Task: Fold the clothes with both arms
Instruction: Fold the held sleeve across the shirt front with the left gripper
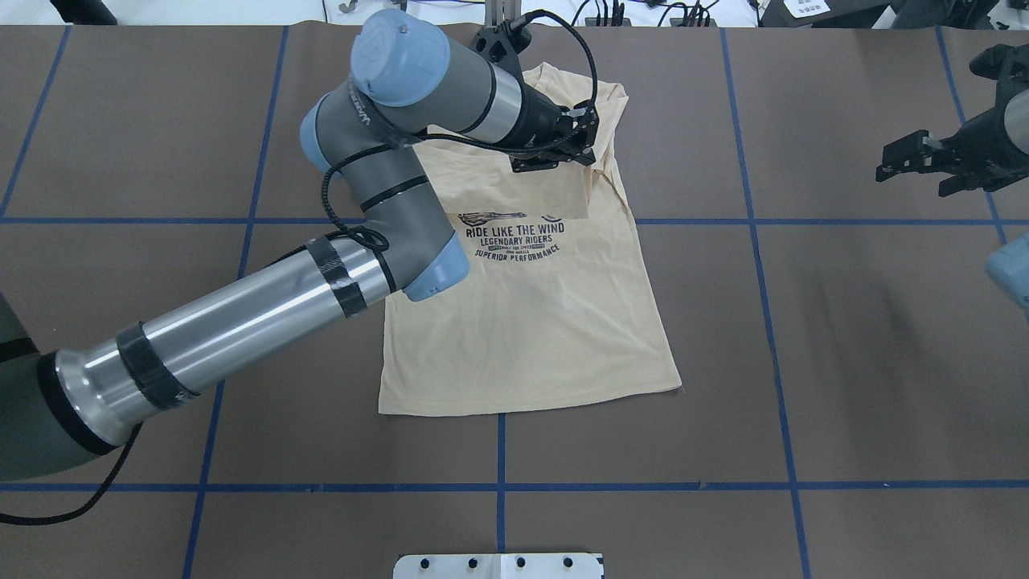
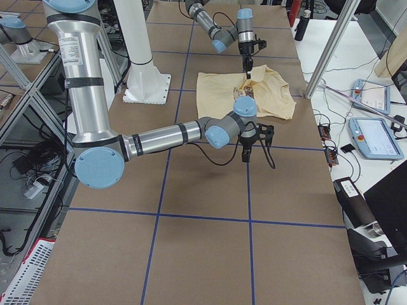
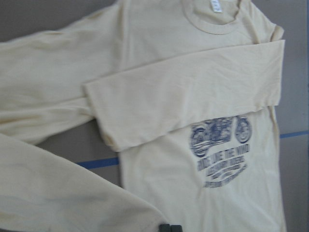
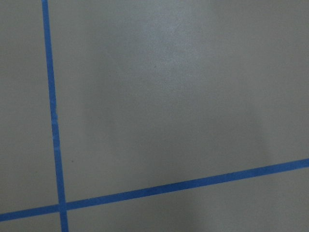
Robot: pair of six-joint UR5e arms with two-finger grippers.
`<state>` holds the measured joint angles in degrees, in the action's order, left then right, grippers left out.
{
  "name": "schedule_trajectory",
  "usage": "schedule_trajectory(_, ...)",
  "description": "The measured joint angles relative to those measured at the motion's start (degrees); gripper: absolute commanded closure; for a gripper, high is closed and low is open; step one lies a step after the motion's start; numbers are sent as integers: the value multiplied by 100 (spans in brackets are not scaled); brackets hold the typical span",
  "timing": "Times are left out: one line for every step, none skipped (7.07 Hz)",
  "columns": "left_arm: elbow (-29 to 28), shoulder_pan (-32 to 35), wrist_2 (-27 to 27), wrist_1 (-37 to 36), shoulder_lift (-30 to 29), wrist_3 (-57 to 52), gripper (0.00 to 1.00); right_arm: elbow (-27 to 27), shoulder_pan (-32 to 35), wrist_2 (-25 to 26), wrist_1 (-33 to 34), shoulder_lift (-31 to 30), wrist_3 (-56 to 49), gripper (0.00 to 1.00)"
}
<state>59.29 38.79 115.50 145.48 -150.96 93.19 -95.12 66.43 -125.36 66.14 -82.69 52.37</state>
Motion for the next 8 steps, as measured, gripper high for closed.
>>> schedule_trajectory(-272,-76,-171,14,-219,5,5,13,-4,4,2,19,8,0)
schedule_trajectory(-373,-101,-232,25,-318,12,5,-3,-20,7,2,47,65,0)
schedule_trajectory(-339,-95,-245,25,-356,44,5,-102,-132,7,-13,63,349,0)
schedule_trajectory(-146,-60,-206,3,-286,96,6,-280,-427,48,-156,58,1062,0)
schedule_trajectory(208,-10,-117,-28,-41,131,6,-459,-820,160,-563,-9,2020,0)
schedule_trajectory(663,54,1,-47,350,137,6,-639,-1190,290,-1047,-173,2854,0)
schedule_trajectory(1191,166,144,-97,829,114,6,-907,-1587,533,-1363,-380,3564,0)
schedule_trajectory(1852,340,244,-242,1397,-38,6,-1242,-2135,1041,-1489,-603,4251,0)
